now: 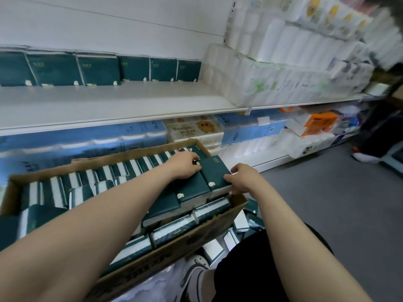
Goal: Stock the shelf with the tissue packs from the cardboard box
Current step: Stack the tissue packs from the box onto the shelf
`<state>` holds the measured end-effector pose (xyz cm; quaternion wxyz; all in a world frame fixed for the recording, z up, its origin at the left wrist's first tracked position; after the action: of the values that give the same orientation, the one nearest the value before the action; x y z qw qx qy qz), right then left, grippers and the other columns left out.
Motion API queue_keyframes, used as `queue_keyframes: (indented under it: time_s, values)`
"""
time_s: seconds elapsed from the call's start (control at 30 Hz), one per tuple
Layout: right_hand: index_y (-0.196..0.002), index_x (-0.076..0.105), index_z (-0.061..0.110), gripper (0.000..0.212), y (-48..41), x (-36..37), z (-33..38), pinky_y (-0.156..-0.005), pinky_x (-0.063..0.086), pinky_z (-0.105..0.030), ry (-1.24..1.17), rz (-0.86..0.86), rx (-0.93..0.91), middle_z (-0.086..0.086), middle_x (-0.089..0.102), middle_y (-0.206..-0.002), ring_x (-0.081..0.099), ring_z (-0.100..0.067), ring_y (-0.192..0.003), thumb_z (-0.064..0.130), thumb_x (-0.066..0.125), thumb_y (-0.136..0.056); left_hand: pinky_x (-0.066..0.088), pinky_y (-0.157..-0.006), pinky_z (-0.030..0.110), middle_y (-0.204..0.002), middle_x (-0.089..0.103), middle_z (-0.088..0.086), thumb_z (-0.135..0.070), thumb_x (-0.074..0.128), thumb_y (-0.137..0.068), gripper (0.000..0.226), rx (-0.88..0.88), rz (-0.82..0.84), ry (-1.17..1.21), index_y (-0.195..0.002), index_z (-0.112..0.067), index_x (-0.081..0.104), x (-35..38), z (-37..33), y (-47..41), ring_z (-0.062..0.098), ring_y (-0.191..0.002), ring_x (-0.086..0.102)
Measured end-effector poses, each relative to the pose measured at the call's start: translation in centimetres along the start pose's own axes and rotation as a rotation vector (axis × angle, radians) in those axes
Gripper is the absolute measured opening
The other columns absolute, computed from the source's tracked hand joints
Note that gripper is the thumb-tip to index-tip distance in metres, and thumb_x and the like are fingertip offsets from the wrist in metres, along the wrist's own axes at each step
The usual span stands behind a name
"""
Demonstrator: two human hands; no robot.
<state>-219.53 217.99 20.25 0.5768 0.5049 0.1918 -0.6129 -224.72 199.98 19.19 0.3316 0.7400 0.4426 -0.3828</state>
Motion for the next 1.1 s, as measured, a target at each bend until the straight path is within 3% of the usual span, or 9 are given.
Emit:
queue_keyframes:
  time_s: [0.13,0.43,0.53,0.63,0.7,0.77,0.9,1.0,1.1]
  values:
    - [-0.105,0.061,0.010,0.020,-1.0,0.2,-0.2,-0.090,0.056,-0.045,-0.163,-0.058,0.002,-0.011,0.068,-0.092,0.070,-0.031,-0.096,0.023,0.065,-0.090,0.039,-0.108,0.034,-0.140,0.054,0.005,-0.027,0.055,-0.097,0.044,-0.004,-0.030,0.083,-0.139,-0.014,0.051,-0.4,0.4,-0.4,0.023,-0.127,0.050]
    - [-0.109,0.065,0.013,0.023,-2.5,-1.6,2.1,-0.090,0.056,-0.044,-0.577,-0.214,-0.140,-0.008,0.066,-0.105,0.065,-0.027,-0.098,0.017,0.072,-0.087,0.045,-0.096,0.030,-0.126,0.062,0.002,-0.027,0.063,-0.092,0.041,-0.039,-0.243,0.418,-0.131,-0.018,0.057,-3.9,2.1,-0.2,0.018,-0.110,0.058]
    - [-0.111,0.065,0.017,0.027,-2.9,-1.7,4.5,-0.085,0.053,-0.030,-0.746,-0.220,-0.263,-0.004,0.061,-0.105,0.062,-0.021,-0.099,0.009,0.072,-0.087,0.046,-0.098,0.031,-0.125,0.059,0.000,-0.030,0.066,-0.089,0.056,-0.075,-0.302,0.509,-0.140,-0.017,0.047,-5.7,3.6,0.0,0.018,-0.111,0.057]
    - [-0.114,0.061,0.019,0.034,-3.6,-1.8,7.4,-0.069,0.047,-0.011,-0.844,-0.230,-0.349,-0.002,0.060,-0.107,0.060,-0.007,-0.091,0.003,0.072,-0.087,0.053,-0.090,0.031,-0.121,0.064,-0.002,-0.021,0.065,-0.091,0.042,-0.071,-0.277,0.672,-0.131,-0.018,0.056,-7.2,5.4,0.2,0.014,-0.102,0.064]
    - [-0.115,0.058,0.019,0.035,-4.2,-1.9,9.6,-0.063,0.046,-0.008,-0.899,-0.245,-0.382,0.002,0.062,-0.103,0.060,-0.003,-0.087,0.003,0.072,-0.087,0.053,-0.090,0.031,-0.114,0.069,-0.005,-0.017,0.065,-0.090,0.037,-0.063,-0.297,0.700,-0.126,-0.020,0.060,-8.5,6.8,0.3,0.011,-0.099,0.065]
    - [-0.113,0.058,0.016,0.032,-5.3,-1.5,11.9,-0.067,0.049,-0.013,-0.929,-0.246,-0.373,-0.001,0.065,-0.101,0.063,-0.009,-0.086,0.008,0.073,-0.087,0.053,-0.094,0.040,-0.109,0.069,0.000,-0.014,0.066,-0.089,0.040,-0.093,-0.354,0.733,-0.128,-0.016,0.058,-10.0,8.5,0.5,0.015,-0.100,0.066]
    - [-0.111,0.062,0.012,0.027,-7.6,0.5,16.9,-0.080,0.057,-0.040,-0.895,-0.167,-0.341,-0.011,0.071,-0.103,0.067,-0.023,-0.081,0.024,0.072,-0.089,0.054,-0.092,0.044,-0.106,0.066,0.005,-0.013,0.068,-0.088,0.046,-0.149,-0.494,0.825,-0.130,-0.016,0.050,-12.6,11.7,0.6,0.021,-0.097,0.066]
    - [-0.114,0.062,0.014,0.026,-8.8,1.1,20.9,-0.083,0.058,-0.039,-0.835,-0.156,-0.400,-0.007,0.071,-0.103,0.068,-0.022,-0.087,0.026,0.068,-0.092,0.054,-0.089,0.046,-0.102,0.065,0.003,-0.018,0.070,-0.086,0.043,-0.173,-0.605,0.859,-0.121,-0.026,0.045,-14.4,14.2,0.5,0.022,-0.094,0.067]
    - [-0.120,0.061,0.015,0.027,-10.0,1.1,24.2,-0.090,0.056,-0.037,-0.792,-0.158,-0.466,-0.003,0.069,-0.108,0.066,-0.019,-0.097,0.023,0.065,-0.095,0.056,-0.079,0.037,-0.103,0.067,0.001,-0.022,0.072,-0.085,0.038,-0.190,-0.679,0.786,-0.114,-0.026,0.048,-16.1,16.2,-0.1,0.018,-0.090,0.067]
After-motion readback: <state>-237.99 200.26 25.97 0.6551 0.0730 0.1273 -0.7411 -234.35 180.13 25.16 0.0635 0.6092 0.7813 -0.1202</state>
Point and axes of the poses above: each hand's wrist, its own y-axis away from the middle knuckle, its own x-axis out of the palm, z = x × y, the point moved 4 cm from there along -y, towards the middle knuckle
